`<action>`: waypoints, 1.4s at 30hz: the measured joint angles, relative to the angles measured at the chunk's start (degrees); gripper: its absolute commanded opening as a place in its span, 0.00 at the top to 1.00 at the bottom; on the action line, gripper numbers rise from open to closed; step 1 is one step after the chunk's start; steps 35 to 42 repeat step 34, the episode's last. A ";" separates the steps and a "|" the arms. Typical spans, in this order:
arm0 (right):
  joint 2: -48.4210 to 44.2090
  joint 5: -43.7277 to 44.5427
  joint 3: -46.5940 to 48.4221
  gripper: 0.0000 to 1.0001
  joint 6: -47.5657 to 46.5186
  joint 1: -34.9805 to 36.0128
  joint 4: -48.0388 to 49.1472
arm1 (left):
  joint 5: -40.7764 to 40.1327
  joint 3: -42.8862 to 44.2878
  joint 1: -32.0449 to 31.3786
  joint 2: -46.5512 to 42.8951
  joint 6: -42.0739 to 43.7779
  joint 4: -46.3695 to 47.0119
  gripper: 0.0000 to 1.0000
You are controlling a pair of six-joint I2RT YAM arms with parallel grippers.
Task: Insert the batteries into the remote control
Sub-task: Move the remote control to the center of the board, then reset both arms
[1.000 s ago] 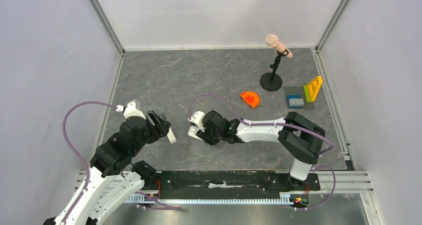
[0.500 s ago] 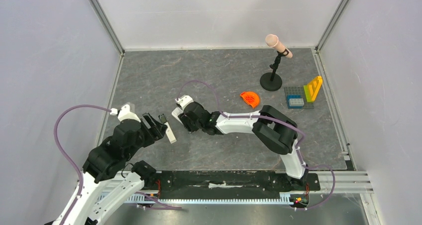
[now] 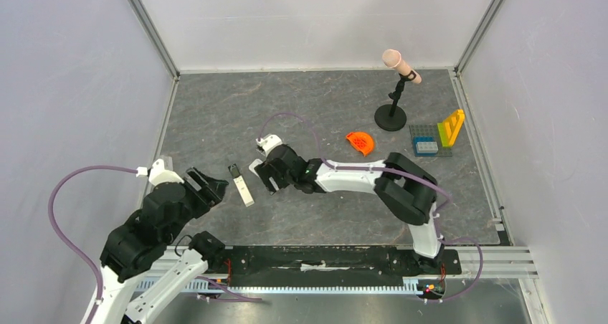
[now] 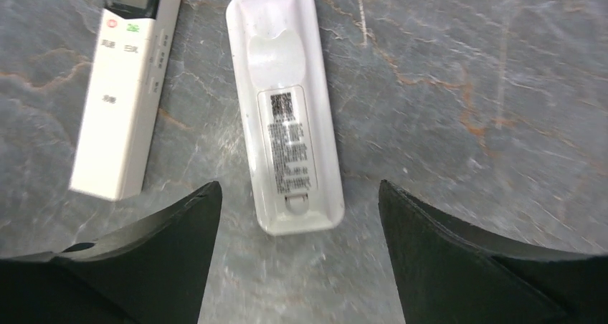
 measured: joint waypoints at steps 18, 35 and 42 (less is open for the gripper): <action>-73.57 23.54 -19.85 0.02 7.34 0.00 -24.74 | 7.52 12.02 0.00 -4.52 13.84 -1.22 0.21; -98.73 40.68 -8.92 0.02 5.79 -0.28 -33.29 | 1.88 18.58 0.00 -8.35 17.84 -3.48 0.20; -98.73 40.68 -8.92 0.02 5.79 -0.28 -33.29 | 1.88 18.58 0.00 -8.35 17.84 -3.48 0.20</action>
